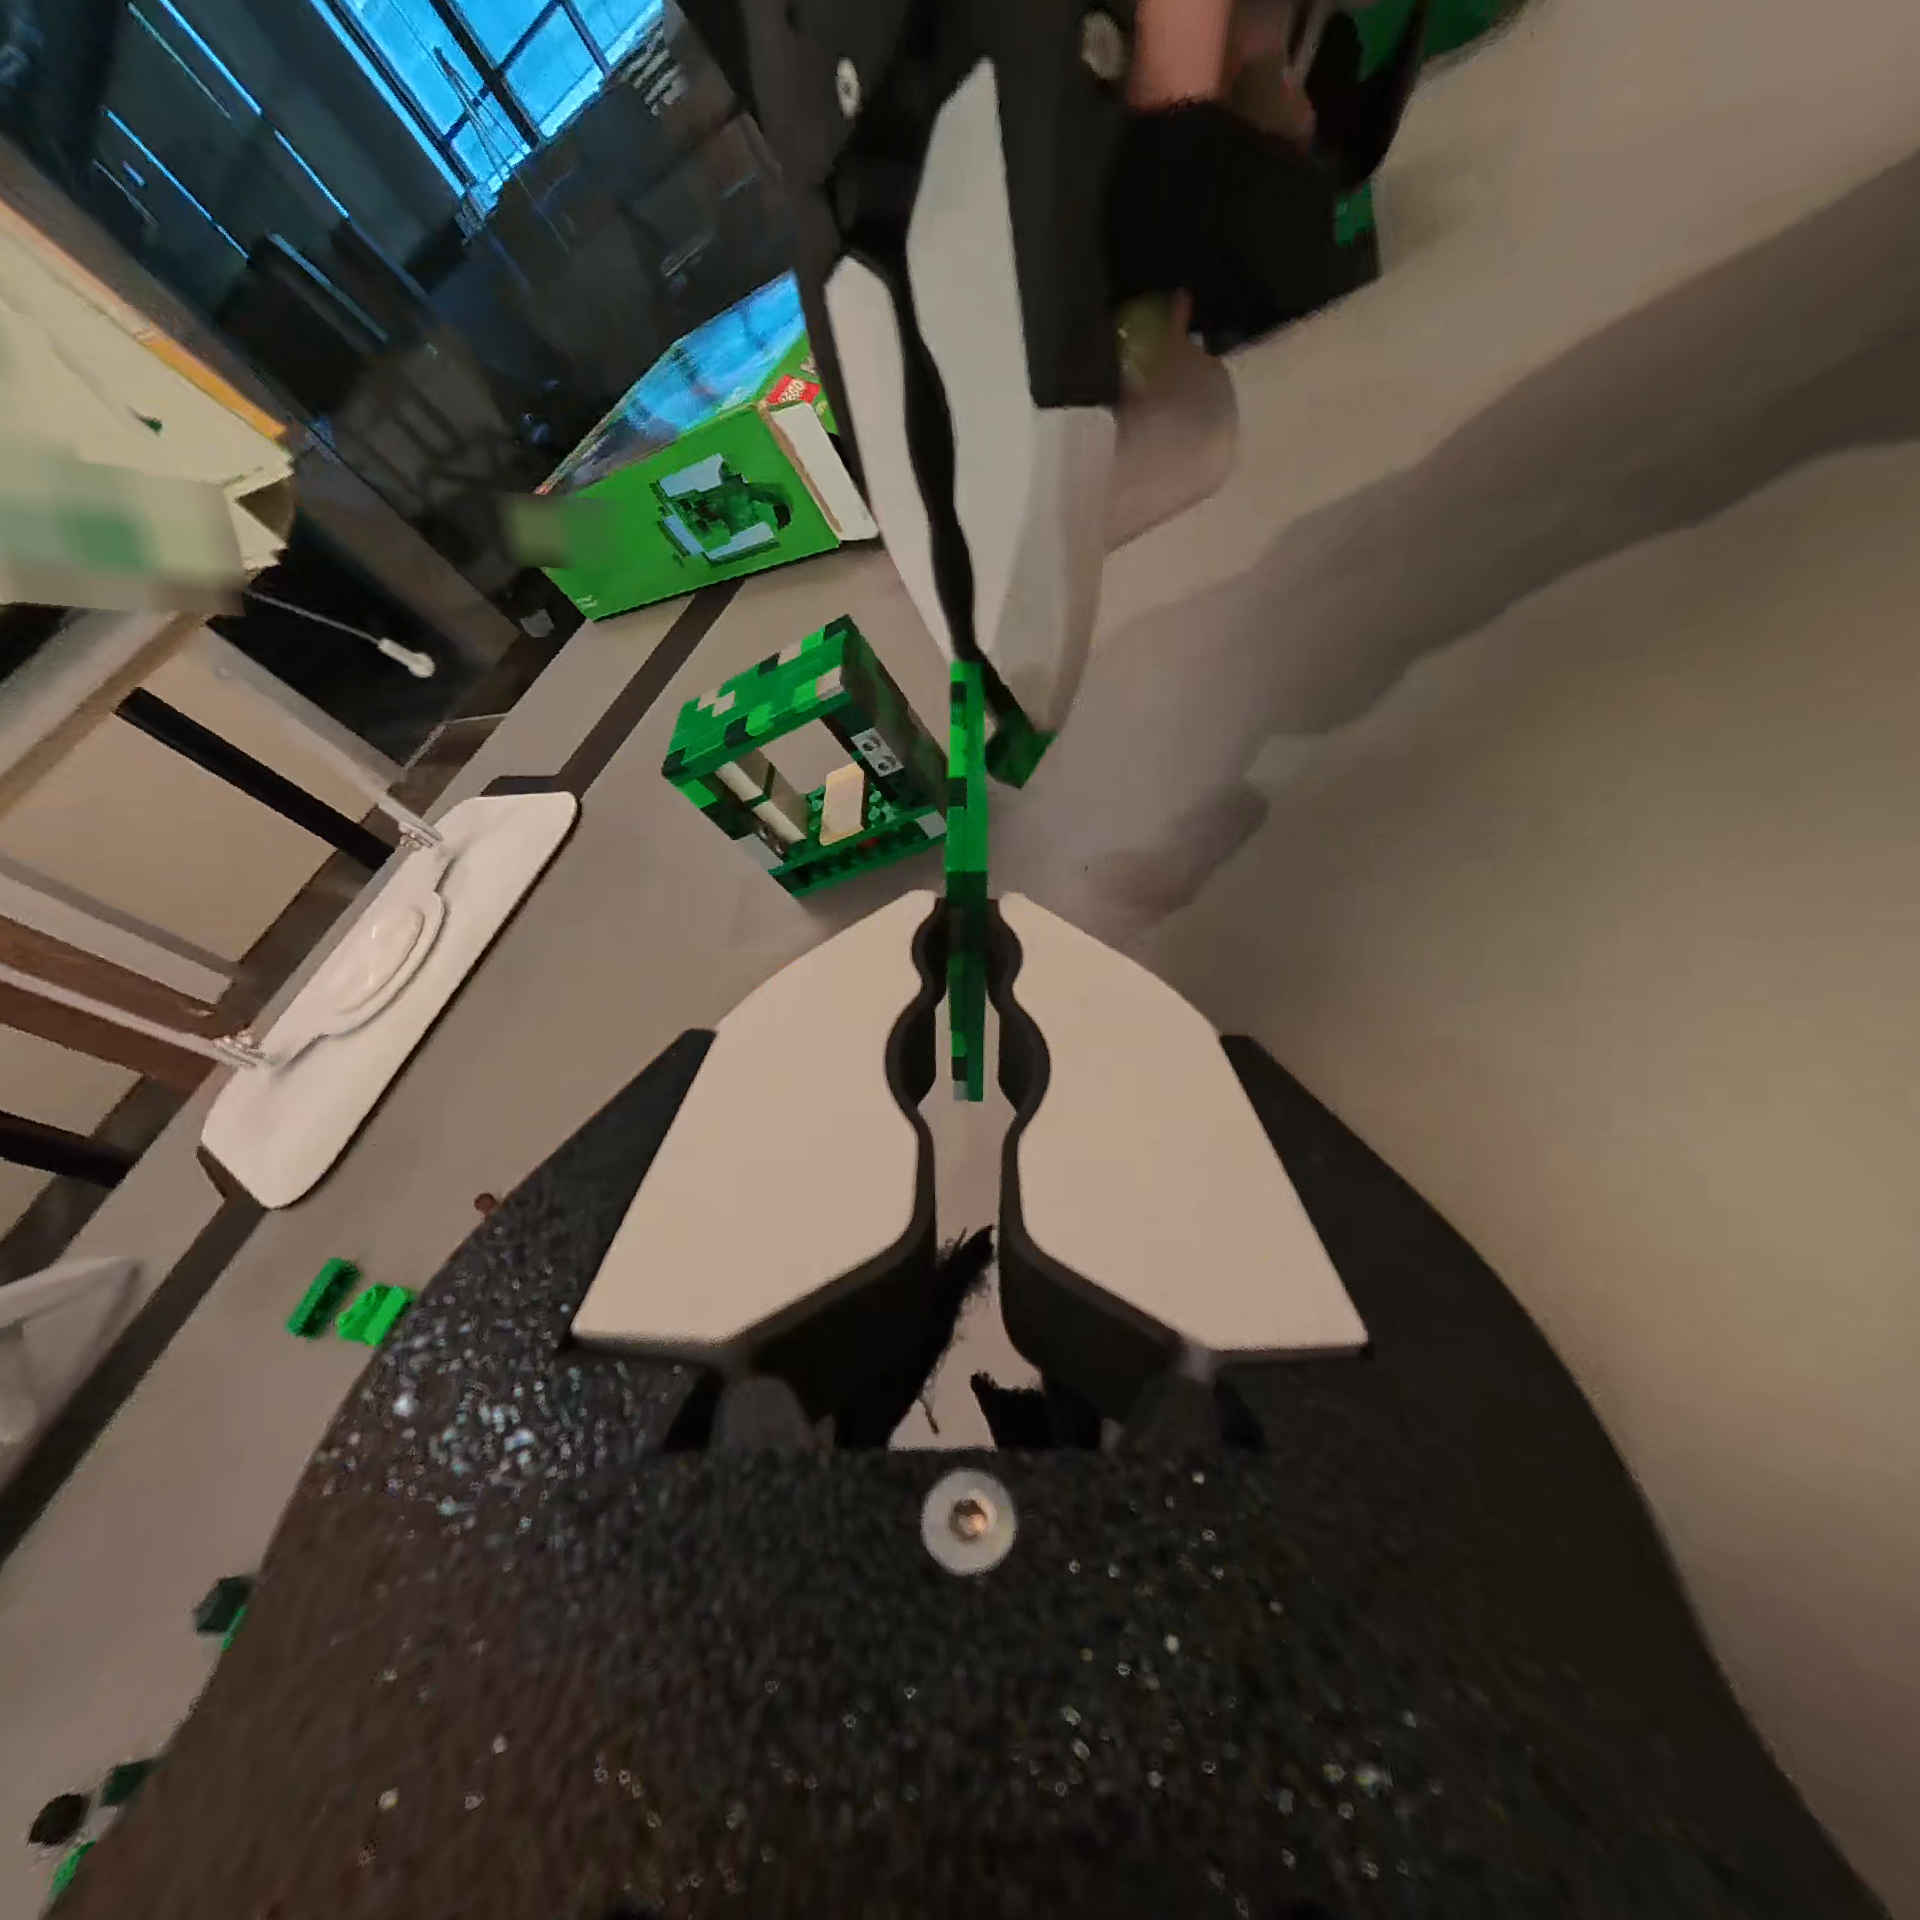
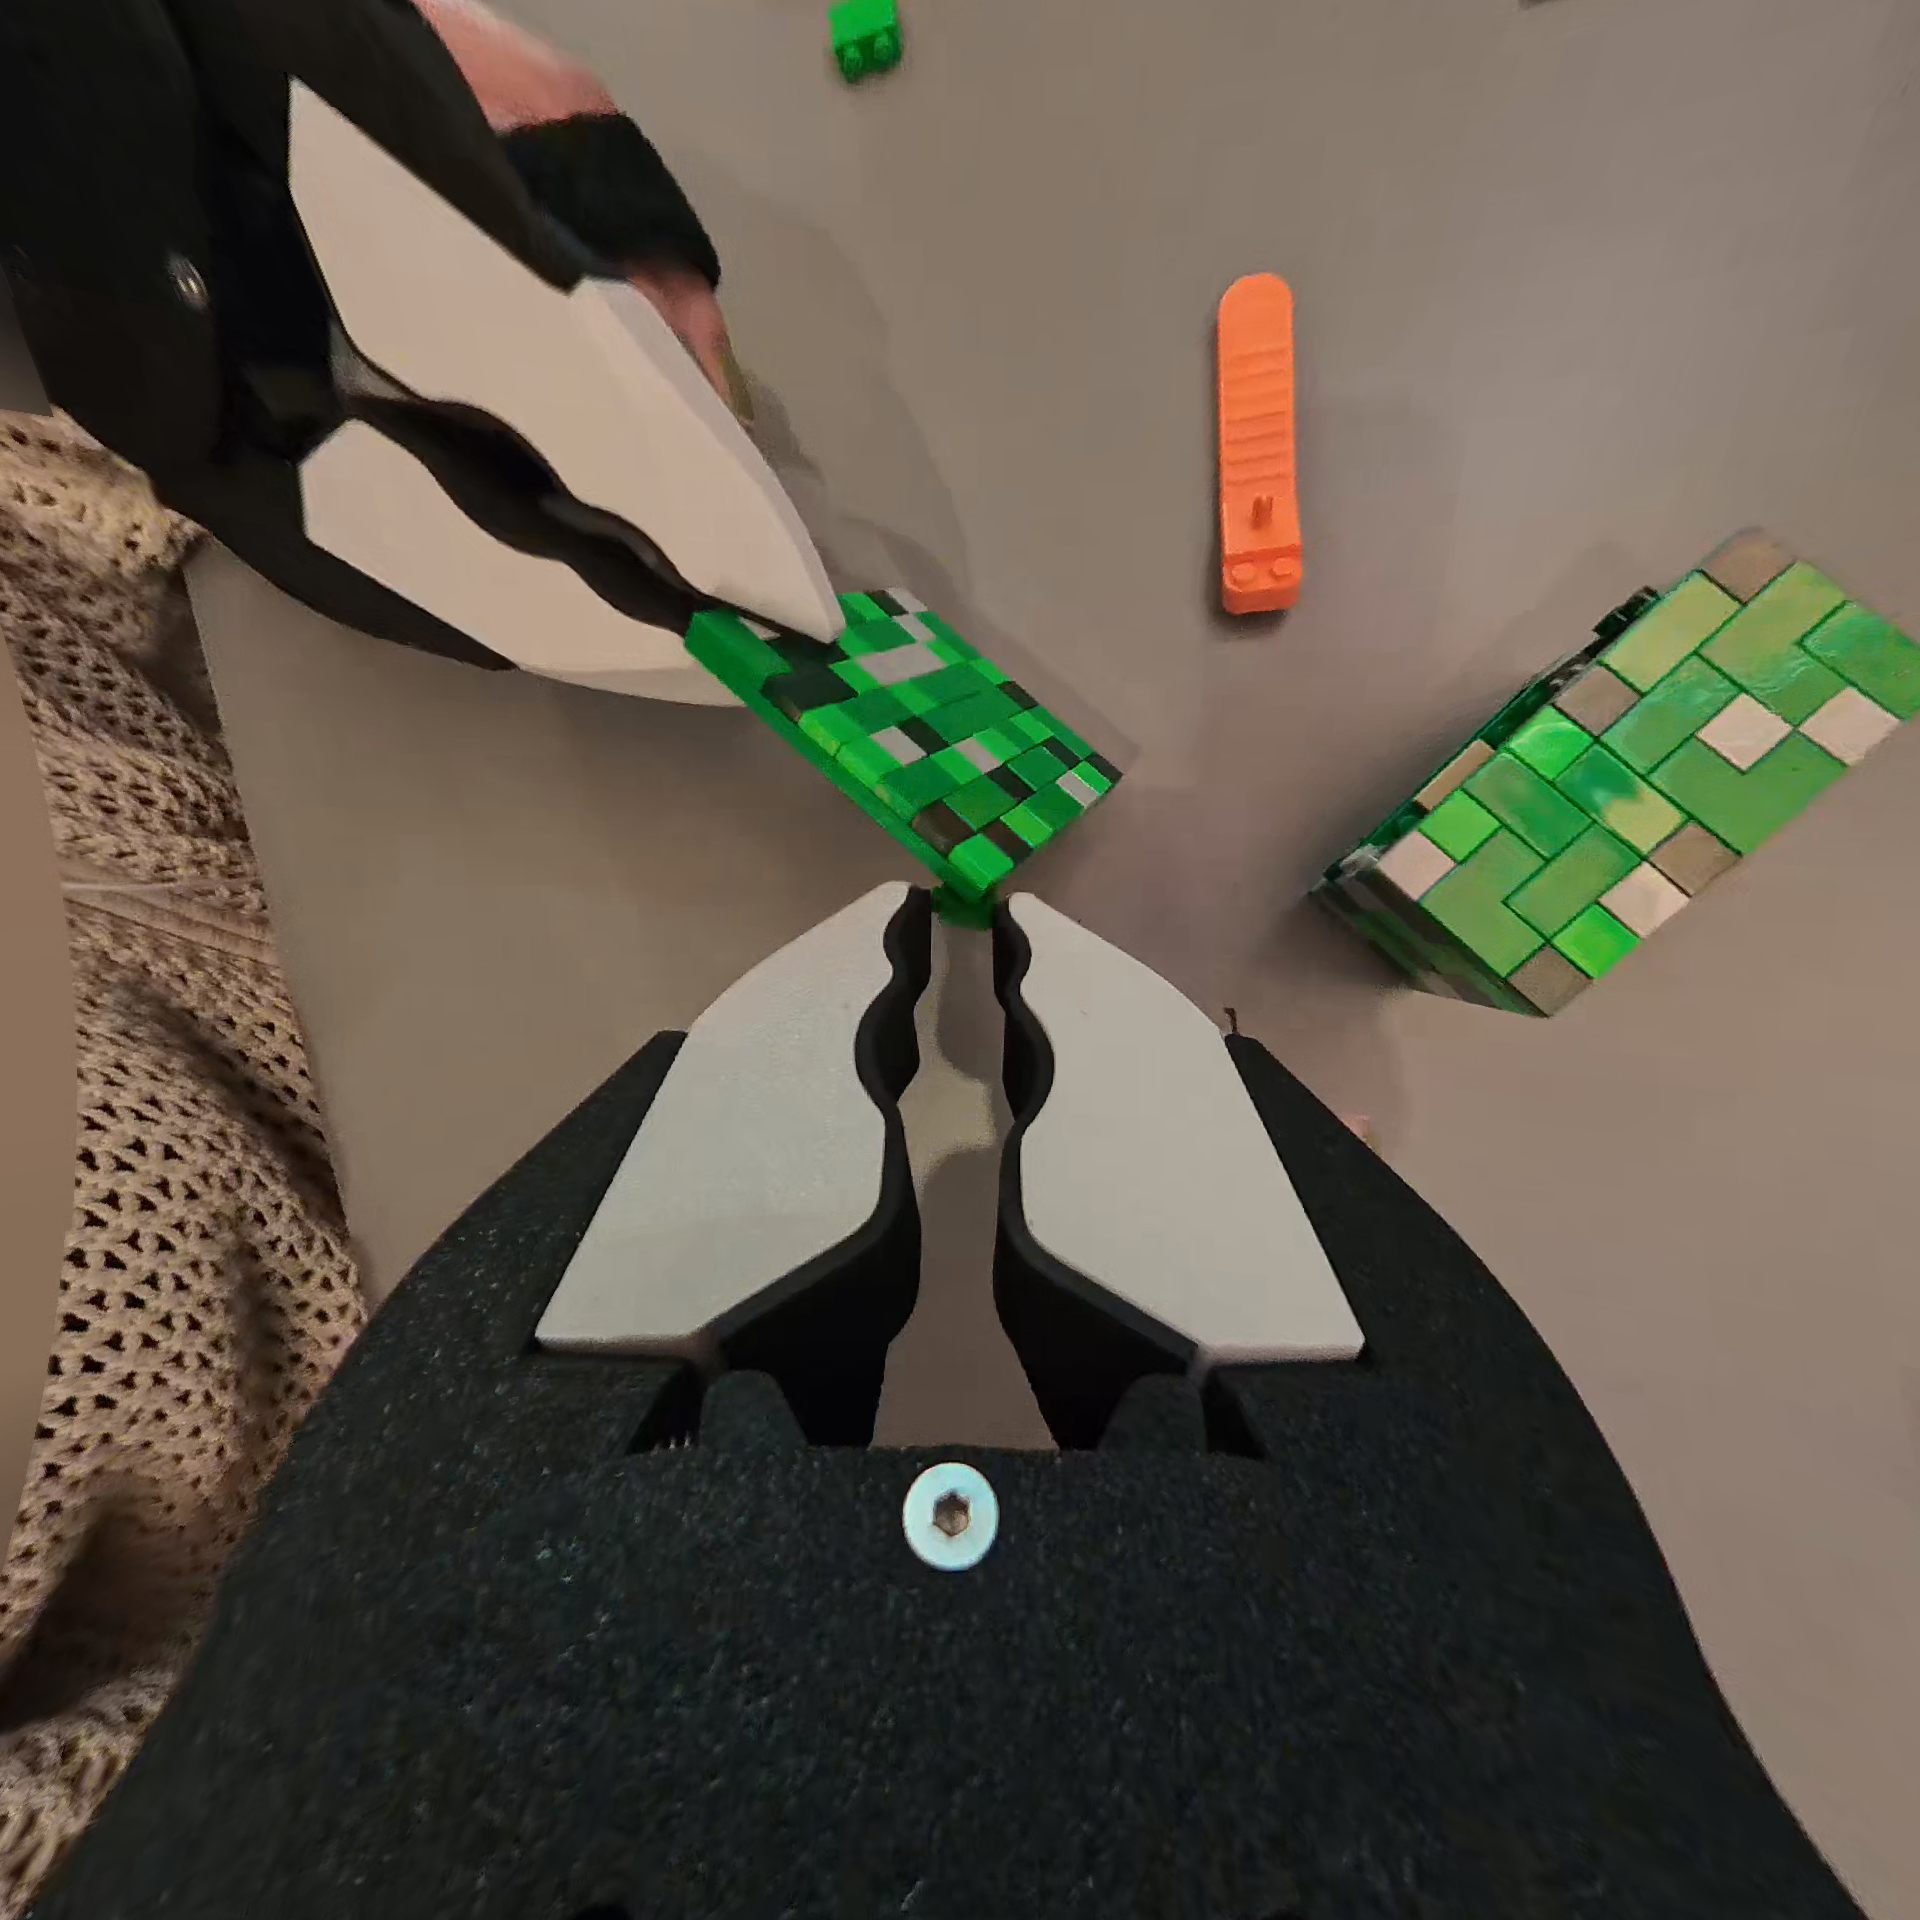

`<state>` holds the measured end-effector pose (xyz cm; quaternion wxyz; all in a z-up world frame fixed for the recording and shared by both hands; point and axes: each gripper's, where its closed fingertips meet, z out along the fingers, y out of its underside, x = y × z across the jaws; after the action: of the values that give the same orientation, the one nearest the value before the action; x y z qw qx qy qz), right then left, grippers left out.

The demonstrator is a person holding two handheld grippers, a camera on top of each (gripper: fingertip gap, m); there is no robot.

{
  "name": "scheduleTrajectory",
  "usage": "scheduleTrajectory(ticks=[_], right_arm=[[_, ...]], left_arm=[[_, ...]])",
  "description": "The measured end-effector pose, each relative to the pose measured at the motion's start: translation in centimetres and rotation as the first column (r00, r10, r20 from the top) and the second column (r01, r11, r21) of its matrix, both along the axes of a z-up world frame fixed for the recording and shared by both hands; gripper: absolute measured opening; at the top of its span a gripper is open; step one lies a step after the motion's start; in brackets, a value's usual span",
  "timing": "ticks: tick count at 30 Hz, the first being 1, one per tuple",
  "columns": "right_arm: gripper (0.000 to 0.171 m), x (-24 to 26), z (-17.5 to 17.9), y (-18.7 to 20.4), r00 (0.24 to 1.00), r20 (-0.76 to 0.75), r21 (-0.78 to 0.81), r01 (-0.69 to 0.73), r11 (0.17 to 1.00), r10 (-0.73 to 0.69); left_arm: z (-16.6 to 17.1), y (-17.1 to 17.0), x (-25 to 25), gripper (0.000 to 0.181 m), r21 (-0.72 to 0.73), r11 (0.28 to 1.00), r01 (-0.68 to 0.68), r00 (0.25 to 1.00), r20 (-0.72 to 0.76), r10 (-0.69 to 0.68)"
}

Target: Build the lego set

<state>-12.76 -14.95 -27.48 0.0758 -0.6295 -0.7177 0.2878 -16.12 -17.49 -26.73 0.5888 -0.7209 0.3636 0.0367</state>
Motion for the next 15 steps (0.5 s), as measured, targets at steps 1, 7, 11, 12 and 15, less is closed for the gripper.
scheduleTrajectory(ticks=[1, 7, 11, 12, 15], right_arm=[[0.011, 0.0, 0.1, 0.1, 1.0, -0.004, -0.002, 0.006, 1.0, -0.006], [0.011, 0.5, -0.1, 0.1, 0.999, 0.036, 0.002, 0.013, 1.0, -0.013], [0.011, 2.0, -1.5, 0.7, 0.981, 0.184, 0.1, -0.086, 0.991, 0.067], [0.01, 2.8, -2.0, 0.9, 0.962, 0.25, 0.146, -0.149, 0.978, 0.109], [0.011, 5.5, -3.1, 0.9, 0.852, 0.474, 0.206, -0.354, 0.912, 0.223]], left_arm=[[-0.1, 0.0, 0.1, 0.006, 0.002, 1.0, 0.004, 1.0, -0.019, -0.004], [-0.7, 0.0, 0.3, 0.006, -0.004, 1.0, 0.004, 0.997, -0.078, -0.005], [-0.4, 0.4, -1.0, 0.006, -0.013, 0.998, -0.064, 0.997, -0.038, 0.063], [-0.4, 0.5, -1.2, 0.006, -0.021, 0.997, -0.076, 0.997, -0.015, 0.076], [-0.3, 0.8, -1.9, 0.006, -0.047, 0.994, -0.103, 0.993, 0.046, 0.105]])
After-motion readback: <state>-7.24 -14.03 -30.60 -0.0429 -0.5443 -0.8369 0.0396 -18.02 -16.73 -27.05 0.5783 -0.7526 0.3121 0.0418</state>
